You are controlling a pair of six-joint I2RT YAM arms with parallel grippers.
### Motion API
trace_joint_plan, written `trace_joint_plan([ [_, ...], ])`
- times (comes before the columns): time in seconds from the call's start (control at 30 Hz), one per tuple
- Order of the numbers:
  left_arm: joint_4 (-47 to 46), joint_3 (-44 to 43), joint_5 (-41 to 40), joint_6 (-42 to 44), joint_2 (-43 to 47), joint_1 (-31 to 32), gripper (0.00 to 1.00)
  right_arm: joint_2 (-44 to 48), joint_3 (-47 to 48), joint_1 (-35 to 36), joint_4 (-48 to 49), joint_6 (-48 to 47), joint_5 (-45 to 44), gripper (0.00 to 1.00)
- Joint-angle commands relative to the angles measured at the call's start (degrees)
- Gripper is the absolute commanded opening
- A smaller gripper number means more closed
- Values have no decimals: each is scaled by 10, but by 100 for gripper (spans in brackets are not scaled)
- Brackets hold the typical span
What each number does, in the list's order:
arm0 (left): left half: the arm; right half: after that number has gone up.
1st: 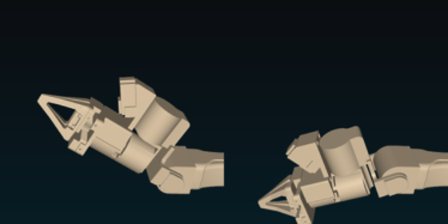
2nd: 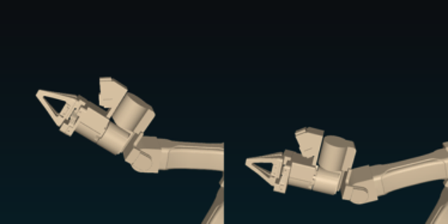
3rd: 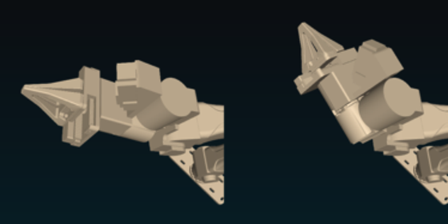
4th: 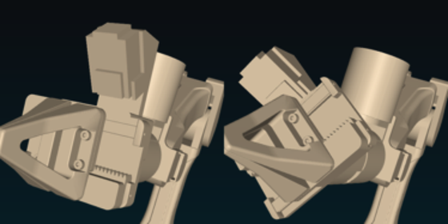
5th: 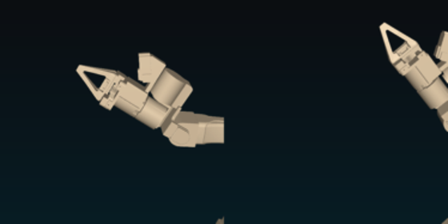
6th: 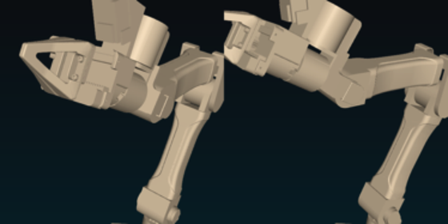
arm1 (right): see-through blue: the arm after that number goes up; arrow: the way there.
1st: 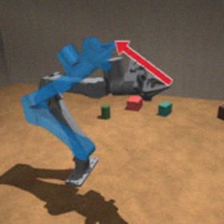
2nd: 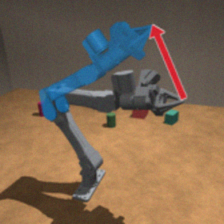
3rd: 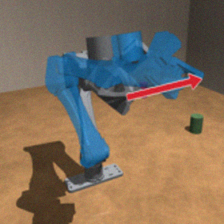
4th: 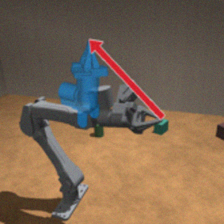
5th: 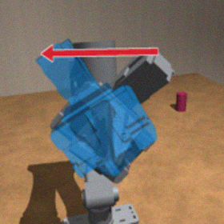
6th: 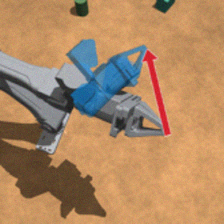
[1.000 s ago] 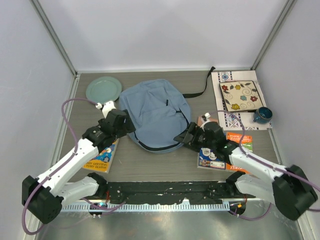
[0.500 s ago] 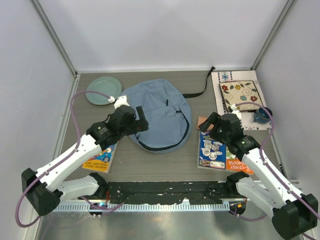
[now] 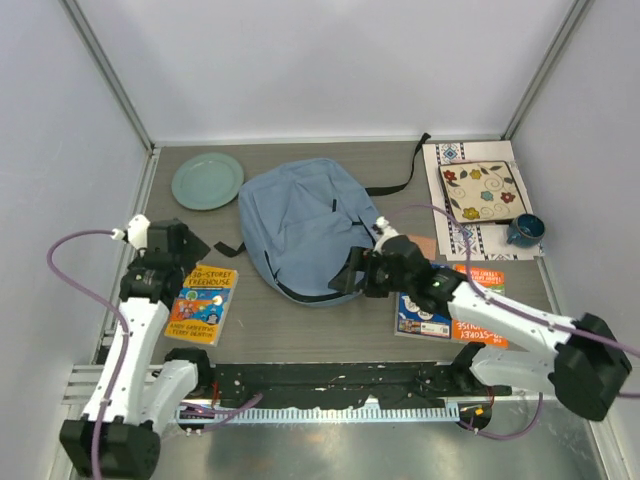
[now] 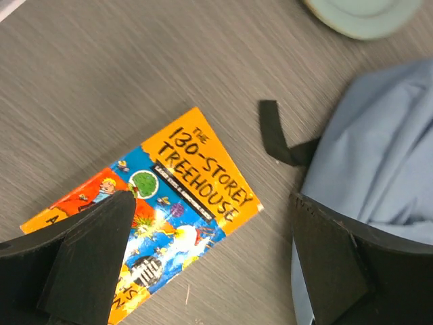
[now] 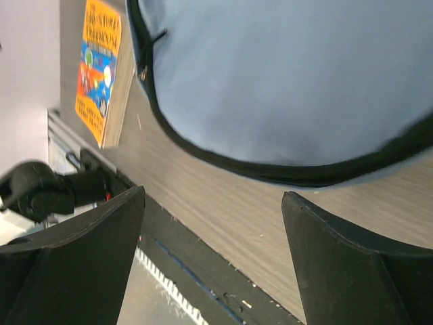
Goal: Pack the student bag
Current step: Pick up the book from the center of the board.
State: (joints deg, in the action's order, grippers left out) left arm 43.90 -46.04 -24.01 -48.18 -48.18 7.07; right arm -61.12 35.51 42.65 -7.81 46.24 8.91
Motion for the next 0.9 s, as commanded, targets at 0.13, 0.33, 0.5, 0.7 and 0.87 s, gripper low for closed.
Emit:
trace_joint_plan([
  [0.13,-63,6,100,85,-134,-204,99,-144,115,115,104,3,12,87],
  [0.33,-123,32,103,98,-214,-212,100,-213,164,144,123,10,16,87],
  [0.5,-152,65,150,101,-248,-213,100,-264,185,146,126,9,26,87],
  [0.7,-189,109,200,81,-258,-219,100,-318,206,154,152,21,57,88],
  [0.87,-190,157,283,46,-211,-218,100,-368,230,162,150,26,73,88],
])
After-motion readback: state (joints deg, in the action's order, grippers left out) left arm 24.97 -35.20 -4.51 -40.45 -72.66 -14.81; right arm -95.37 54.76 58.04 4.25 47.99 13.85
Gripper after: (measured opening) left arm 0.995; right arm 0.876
